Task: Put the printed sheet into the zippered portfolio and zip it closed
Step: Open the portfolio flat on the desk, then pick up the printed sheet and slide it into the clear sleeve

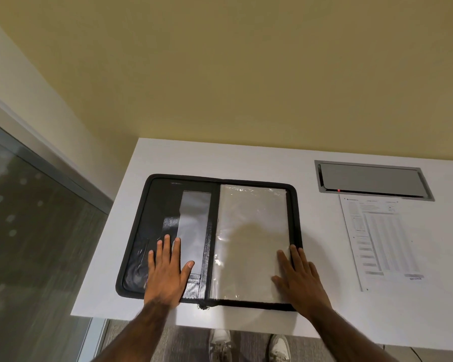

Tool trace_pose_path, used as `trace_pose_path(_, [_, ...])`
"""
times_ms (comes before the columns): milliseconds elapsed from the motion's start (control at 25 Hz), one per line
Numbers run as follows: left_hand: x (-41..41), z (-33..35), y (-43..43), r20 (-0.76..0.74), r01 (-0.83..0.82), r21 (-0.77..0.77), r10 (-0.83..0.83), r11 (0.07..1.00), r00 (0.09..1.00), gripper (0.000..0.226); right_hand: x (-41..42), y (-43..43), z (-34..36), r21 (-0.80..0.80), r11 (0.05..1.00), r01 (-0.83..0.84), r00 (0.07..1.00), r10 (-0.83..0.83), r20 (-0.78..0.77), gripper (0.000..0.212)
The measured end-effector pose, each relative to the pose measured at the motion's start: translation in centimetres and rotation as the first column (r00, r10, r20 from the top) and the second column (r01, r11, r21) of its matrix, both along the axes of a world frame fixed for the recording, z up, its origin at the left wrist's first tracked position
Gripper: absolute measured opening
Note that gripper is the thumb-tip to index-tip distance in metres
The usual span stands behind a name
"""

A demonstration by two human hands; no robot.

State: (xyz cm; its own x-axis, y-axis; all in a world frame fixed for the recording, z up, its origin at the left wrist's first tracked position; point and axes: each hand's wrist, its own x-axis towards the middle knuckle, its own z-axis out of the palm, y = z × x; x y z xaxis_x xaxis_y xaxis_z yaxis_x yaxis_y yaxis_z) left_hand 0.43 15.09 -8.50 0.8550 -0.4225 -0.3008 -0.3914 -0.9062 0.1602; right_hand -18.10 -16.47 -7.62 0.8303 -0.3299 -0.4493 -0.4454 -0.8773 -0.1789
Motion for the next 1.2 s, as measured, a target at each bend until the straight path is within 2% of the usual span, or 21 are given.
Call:
trace_pose_path(240, [-1.3,2.8,-7.9,-0.012,0.035,-0.077,-0.036,0.996,0.999,0.078,-1.5,-4.1,1.5,0.034,0.999,0.024,0.995,-0.027,0.100,0.071])
trace_pose_path(440, [-5.5,4.6,-19.8,0.043,0.206,-0.115,-0.202,0.972,0.978,0.075,-4.7,-12.5,2.1,0.047,0.995,0.091,0.984,-0.097,0.148,0.070])
trace_pose_path(600, [-9.5,4.4,-30.2,-0.051,0.329,-0.127,-0.337,0.936,0.940,0.084,-8.6,-21.3,3.0,0.020,0.987,0.161,0.974,-0.163,0.156,0.067])
trace_pose_path(800, [-13.3,2.8,-40.7,-0.210,0.491,-0.128,-0.507,0.862,0.836,0.095,-10.2,-31.8,3.6,0.025,0.978,0.207,0.967,-0.209,0.146,0.068])
trace_pose_path(1000, [-14.1,1.9,-45.2,-0.193,0.579,-0.041,-0.575,0.815,0.796,0.104,-8.0,-38.9,3.5,0.095,0.963,0.252,0.961,-0.261,0.095,0.077])
trace_pose_path(1200, [-14.2,2.0,-46.2,-0.237,0.572,0.029,-0.550,0.820,0.801,0.108,-4.8,-42.3,1.9,0.122,0.974,0.189,0.981,-0.192,0.012,0.086])
